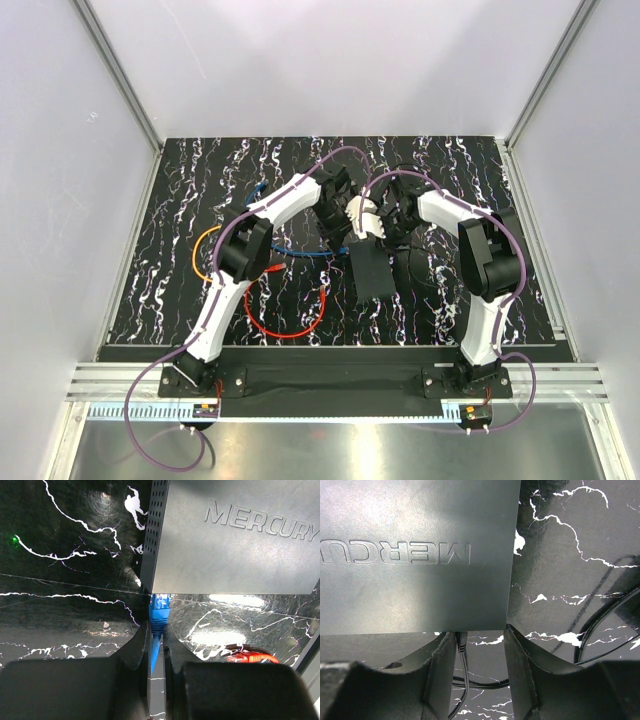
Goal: Insert the plug into the switch port
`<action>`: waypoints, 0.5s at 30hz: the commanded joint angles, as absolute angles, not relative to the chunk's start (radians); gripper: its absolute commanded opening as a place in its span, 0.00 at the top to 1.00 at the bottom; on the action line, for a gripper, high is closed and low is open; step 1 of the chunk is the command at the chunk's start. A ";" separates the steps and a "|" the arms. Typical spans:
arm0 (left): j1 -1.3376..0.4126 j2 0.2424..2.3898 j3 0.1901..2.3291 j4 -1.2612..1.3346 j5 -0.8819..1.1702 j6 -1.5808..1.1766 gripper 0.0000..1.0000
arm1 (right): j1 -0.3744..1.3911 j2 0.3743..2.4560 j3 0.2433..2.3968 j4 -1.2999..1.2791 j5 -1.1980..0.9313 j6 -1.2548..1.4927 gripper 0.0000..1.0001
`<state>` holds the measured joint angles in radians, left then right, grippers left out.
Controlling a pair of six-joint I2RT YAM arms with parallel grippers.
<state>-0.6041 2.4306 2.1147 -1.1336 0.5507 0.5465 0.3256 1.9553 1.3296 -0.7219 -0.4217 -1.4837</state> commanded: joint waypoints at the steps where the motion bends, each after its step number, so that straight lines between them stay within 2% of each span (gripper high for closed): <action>1: -0.681 2.370 2.174 -0.877 0.788 0.503 1.00 | 0.442 1.965 1.361 -0.626 -0.672 -1.462 0.50; 15: -0.683 2.323 2.131 -0.808 0.776 0.482 1.00 | 0.472 1.974 1.364 -0.637 -0.673 -1.488 0.50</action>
<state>-0.6041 2.4252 2.0983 -1.1130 0.5495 0.5228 0.3386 1.9556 1.3338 -0.7269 -0.3977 -1.4948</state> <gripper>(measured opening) 0.094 0.496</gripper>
